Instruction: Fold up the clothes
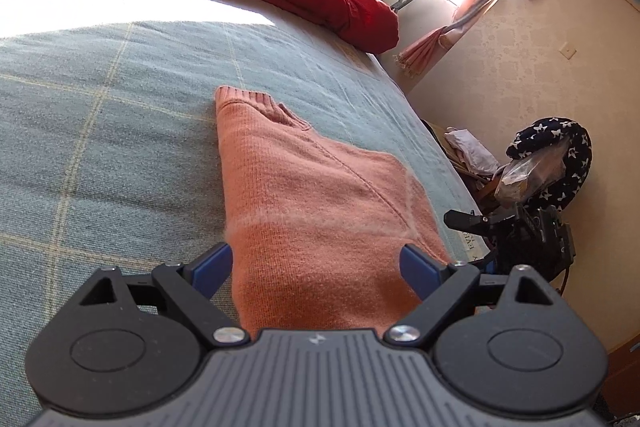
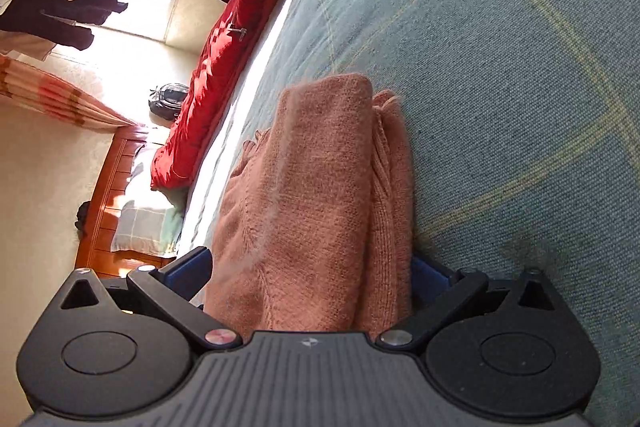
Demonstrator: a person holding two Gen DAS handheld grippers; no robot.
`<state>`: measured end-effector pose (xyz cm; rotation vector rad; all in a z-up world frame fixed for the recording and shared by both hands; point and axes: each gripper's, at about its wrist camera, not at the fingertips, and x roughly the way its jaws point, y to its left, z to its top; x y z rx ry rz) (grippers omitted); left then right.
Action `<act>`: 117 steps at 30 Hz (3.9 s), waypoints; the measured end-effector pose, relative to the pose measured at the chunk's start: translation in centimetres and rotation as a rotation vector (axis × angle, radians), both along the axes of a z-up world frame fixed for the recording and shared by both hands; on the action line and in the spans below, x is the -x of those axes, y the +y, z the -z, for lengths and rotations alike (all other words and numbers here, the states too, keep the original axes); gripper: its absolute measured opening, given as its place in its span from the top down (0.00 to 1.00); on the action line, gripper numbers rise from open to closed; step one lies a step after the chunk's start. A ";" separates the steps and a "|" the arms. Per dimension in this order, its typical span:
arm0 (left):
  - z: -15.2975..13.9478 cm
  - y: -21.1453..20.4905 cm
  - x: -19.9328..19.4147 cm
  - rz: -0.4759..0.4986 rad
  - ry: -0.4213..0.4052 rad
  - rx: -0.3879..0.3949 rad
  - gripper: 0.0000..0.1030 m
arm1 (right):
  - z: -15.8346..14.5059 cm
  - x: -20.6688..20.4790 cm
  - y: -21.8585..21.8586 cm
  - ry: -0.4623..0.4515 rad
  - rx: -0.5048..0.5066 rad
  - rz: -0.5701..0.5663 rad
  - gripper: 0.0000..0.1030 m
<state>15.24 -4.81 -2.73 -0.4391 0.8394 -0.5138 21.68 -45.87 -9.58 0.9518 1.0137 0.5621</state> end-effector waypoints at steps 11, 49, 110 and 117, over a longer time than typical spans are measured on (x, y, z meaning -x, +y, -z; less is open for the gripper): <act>0.4 1.9 0.4 -0.001 0.020 0.087 0.12 | 0.1 -1.1 1.2 0.070 -0.028 -0.082 0.00; 5.7 1.0 -8.9 0.202 0.324 0.336 0.15 | 0.6 0.1 1.8 -0.112 -0.017 -0.125 0.00; 7.4 1.2 -9.3 0.186 0.316 0.282 0.33 | 2.0 -0.2 0.9 -0.127 0.054 -0.140 0.36; 6.7 0.2 -9.4 0.198 0.310 0.260 0.32 | 1.7 0.0 1.2 -0.135 0.047 -0.137 0.26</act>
